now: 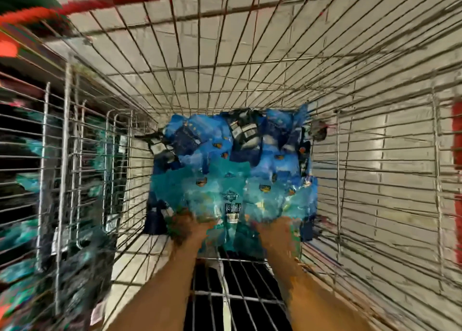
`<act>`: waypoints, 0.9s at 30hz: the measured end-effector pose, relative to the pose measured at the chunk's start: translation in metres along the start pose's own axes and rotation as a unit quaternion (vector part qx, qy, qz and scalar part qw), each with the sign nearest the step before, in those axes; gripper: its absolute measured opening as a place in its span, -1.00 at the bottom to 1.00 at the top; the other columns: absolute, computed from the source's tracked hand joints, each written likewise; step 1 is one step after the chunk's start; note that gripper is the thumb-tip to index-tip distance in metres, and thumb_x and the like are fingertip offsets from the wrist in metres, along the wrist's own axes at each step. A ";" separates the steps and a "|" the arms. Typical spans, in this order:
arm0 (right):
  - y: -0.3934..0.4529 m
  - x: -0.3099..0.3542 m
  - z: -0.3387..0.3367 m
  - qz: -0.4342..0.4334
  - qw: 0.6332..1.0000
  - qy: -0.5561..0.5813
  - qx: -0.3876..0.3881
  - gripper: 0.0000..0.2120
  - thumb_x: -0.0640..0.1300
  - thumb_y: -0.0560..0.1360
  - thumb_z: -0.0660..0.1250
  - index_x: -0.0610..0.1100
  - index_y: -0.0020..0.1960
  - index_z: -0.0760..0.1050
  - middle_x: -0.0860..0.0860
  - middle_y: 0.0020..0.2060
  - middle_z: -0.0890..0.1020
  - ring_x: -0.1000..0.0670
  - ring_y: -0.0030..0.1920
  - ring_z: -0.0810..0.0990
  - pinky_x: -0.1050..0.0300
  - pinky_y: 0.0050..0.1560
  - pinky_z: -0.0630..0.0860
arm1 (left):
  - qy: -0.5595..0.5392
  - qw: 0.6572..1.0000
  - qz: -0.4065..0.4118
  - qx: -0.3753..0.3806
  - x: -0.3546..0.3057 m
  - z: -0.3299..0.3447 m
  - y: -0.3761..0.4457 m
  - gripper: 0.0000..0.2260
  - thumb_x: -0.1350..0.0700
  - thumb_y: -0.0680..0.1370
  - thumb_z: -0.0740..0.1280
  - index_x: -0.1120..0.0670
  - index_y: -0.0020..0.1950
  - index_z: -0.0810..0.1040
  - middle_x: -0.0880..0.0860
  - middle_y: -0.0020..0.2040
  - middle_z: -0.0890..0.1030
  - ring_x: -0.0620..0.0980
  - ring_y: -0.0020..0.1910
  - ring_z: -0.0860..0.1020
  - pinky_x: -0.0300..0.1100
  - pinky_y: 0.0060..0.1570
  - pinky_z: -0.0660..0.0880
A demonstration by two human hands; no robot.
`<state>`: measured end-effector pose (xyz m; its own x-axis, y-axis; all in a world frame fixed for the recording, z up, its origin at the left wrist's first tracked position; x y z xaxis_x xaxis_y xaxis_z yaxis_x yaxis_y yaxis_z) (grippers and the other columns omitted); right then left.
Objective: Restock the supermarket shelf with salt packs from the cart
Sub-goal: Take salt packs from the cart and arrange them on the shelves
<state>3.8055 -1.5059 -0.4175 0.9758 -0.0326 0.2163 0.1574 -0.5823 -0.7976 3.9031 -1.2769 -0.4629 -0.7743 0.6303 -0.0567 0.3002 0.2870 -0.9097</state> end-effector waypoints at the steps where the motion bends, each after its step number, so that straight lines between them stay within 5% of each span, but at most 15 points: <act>1: 0.001 -0.001 0.004 -0.005 0.999 0.046 -0.002 -0.57 0.02 0.27 0.61 -0.19 0.02 0.63 -0.14 -0.10 0.69 -0.20 -0.05 0.67 -0.21 -0.02 0.61 | -0.031 0.999 -0.007 0.015 0.002 0.006 0.002 -0.34 0.22 0.42 0.54 0.33 0.43 0.33 0.24 0.39 0.44 0.20 0.34 0.45 -0.09 0.31 0.44; 4: 0.006 -0.008 0.011 -0.003 0.995 0.101 -0.003 -0.78 -0.12 0.32 0.58 -0.18 -0.12 0.65 0.00 -0.34 0.69 -0.06 -0.29 0.68 -0.06 -0.27 0.65 | -0.100 0.995 -0.001 0.001 0.004 0.010 0.005 -0.49 0.41 0.36 0.53 0.38 0.27 0.47 0.17 0.20 0.54 0.12 0.10 0.54 -0.25 -0.08 0.56; 7: 0.003 -0.003 0.013 -0.036 0.996 0.075 0.012 -0.85 -0.18 0.43 0.47 -0.15 -0.04 0.56 -0.09 -0.22 0.66 -0.18 -0.19 0.64 -0.08 -0.21 0.61 | -0.082 0.996 0.014 0.011 -0.002 0.007 -0.004 -0.45 0.20 0.35 0.60 0.28 0.27 0.50 0.11 0.19 0.58 0.17 0.18 0.57 0.04 0.20 0.53; 11: -0.012 0.013 0.000 -0.052 0.995 0.079 0.041 -0.70 -0.23 0.52 0.38 -0.24 0.23 0.48 -0.14 0.03 0.60 -0.17 0.02 0.59 -0.14 0.01 0.58 | -0.084 0.994 0.027 0.067 -0.010 0.000 -0.013 -0.52 0.15 0.41 0.55 0.24 0.27 0.52 0.15 0.22 0.59 0.19 0.17 0.58 0.10 0.22 0.52; 15: -0.046 0.040 -0.028 -0.080 0.976 0.171 0.105 -0.94 -0.28 0.55 0.36 -0.18 -0.02 0.48 -0.22 -0.09 0.60 -0.22 0.00 0.62 -0.16 0.03 0.59 | -0.109 0.989 0.082 0.049 -0.033 -0.040 -0.048 -0.47 0.15 0.37 0.59 0.21 0.27 0.49 0.13 0.20 0.59 0.12 0.10 0.56 -0.08 0.11 0.50; 17: -0.066 0.056 -0.043 -0.076 0.965 0.209 0.136 -0.88 -0.35 0.56 0.33 -0.21 0.05 0.44 -0.18 -0.02 0.60 -0.27 0.07 0.61 -0.28 0.17 0.55 | -0.136 0.983 0.114 0.048 -0.044 -0.064 -0.077 -0.44 0.18 0.39 0.57 0.19 0.31 0.42 0.18 0.29 0.54 0.13 0.17 0.54 -0.05 0.12 0.48; 19: -0.085 0.074 -0.062 -0.083 0.963 0.218 0.135 -0.75 -0.40 0.52 0.36 -0.24 0.17 0.46 -0.13 0.00 0.61 -0.21 0.07 0.62 -0.18 0.19 0.55 | -0.160 0.975 0.147 0.040 -0.052 -0.090 -0.106 -0.33 0.21 0.38 0.57 0.23 0.41 0.35 0.17 0.35 0.49 0.17 0.26 0.51 0.02 0.22 0.48; 22: -0.128 0.090 -0.079 -0.057 0.934 0.305 0.177 -0.52 -0.27 0.43 0.48 -0.10 0.29 0.42 -0.02 -0.01 0.66 -0.02 -0.08 0.68 0.04 -0.19 0.63 | -0.223 0.957 0.175 0.052 -0.050 -0.135 -0.155 -0.54 0.24 0.38 0.56 0.11 0.20 0.46 0.18 0.25 0.59 0.14 0.11 0.60 0.07 0.16 0.56; 24: -0.157 0.099 -0.086 -0.043 0.910 0.350 0.219 -0.31 -0.20 0.43 0.50 0.00 0.48 0.32 -0.07 0.20 0.62 -0.14 0.10 0.64 -0.12 -0.09 0.64 | -0.255 0.946 0.193 0.060 -0.045 -0.164 -0.189 -0.52 0.21 0.41 0.55 0.03 0.23 0.43 0.16 0.23 0.60 0.15 0.10 0.61 0.10 0.14 0.57; 27: -0.206 0.115 -0.095 -0.093 0.891 0.365 0.255 -0.14 0.00 0.31 0.59 0.09 0.52 0.27 -0.03 0.37 0.51 -0.18 0.29 0.54 -0.21 0.07 0.60 | -0.296 0.922 0.246 0.030 -0.028 -0.211 -0.243 -0.43 0.15 0.41 0.55 -0.04 0.32 0.37 -0.09 0.08 0.58 -0.01 -0.04 0.61 -0.08 -0.09 0.62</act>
<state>3.8713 -1.4672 -0.1744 0.5966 -0.6019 0.5309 0.5360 -0.1936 -0.8217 3.9695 -1.2118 -0.1529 -0.7270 0.1631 -0.6669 0.6782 0.0192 -0.7346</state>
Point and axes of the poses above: each hand's wrist, its own y-axis towards the middle knuckle, its own z-axis out of the palm, x = y × z, the point moved 7 cm from there along y, towards the middle knuckle
